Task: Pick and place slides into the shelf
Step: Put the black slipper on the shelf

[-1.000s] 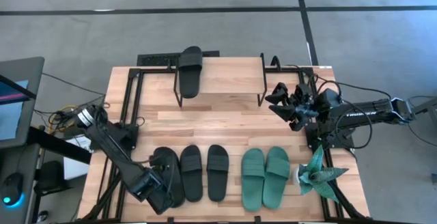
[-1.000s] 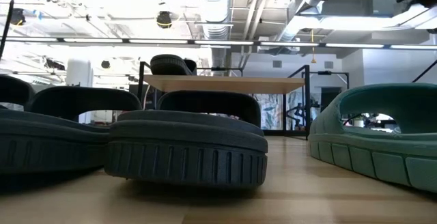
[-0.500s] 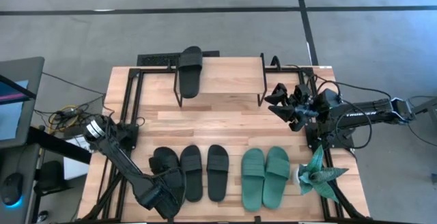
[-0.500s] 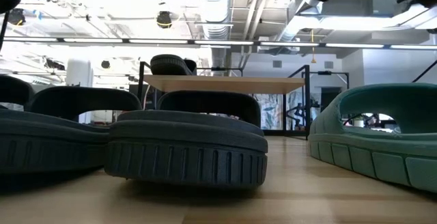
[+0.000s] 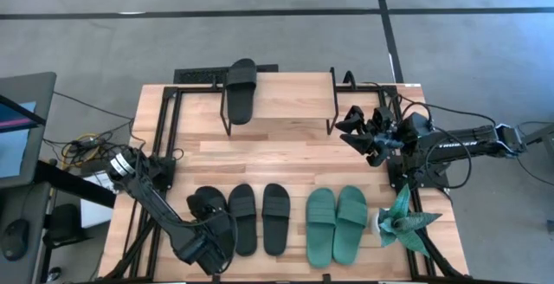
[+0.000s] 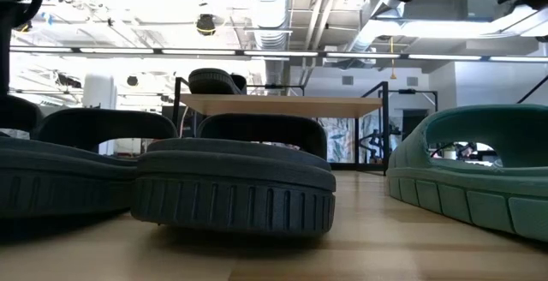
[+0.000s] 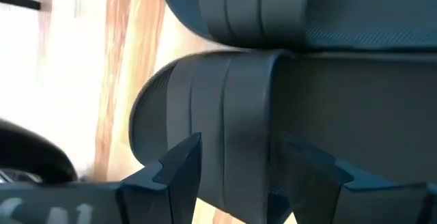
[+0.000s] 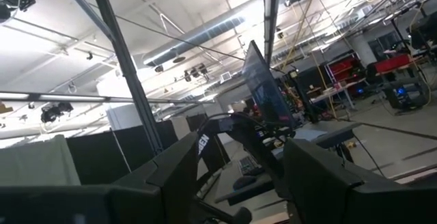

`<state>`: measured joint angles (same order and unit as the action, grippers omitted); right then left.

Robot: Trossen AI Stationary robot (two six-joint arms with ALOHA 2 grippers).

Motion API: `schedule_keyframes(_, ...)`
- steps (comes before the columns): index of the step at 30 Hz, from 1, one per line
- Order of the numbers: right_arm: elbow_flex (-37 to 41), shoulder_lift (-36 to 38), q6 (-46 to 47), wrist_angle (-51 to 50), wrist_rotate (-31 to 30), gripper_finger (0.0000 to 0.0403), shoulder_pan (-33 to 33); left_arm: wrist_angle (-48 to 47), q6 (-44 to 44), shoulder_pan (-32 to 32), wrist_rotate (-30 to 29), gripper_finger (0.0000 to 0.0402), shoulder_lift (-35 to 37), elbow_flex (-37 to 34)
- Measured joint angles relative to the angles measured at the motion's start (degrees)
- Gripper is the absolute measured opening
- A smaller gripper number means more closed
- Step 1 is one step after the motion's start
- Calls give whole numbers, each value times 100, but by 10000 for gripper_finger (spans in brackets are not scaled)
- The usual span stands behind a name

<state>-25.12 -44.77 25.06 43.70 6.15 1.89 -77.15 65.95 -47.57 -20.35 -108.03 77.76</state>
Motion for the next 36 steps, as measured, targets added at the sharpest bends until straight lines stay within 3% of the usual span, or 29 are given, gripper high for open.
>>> schedule_keyframes(17,0,0,-1,-4,4,201,0,313,45,0,-72,170,2,-550)
schedule_keyframes(20,0,0,-2,-7,4,201,0,60,88,2,-97,138,2,-498)
schedule_keyframes(25,0,0,-4,-9,4,201,0,-365,96,19,-99,21,0,-396)
schedule_keyframes(32,0,-2,-7,-70,4,201,9,-1317,279,20,-294,6,0,155)
schedule_keyframes(36,0,-2,-8,-153,4,201,9,-1240,91,76,-572,4,117,501)
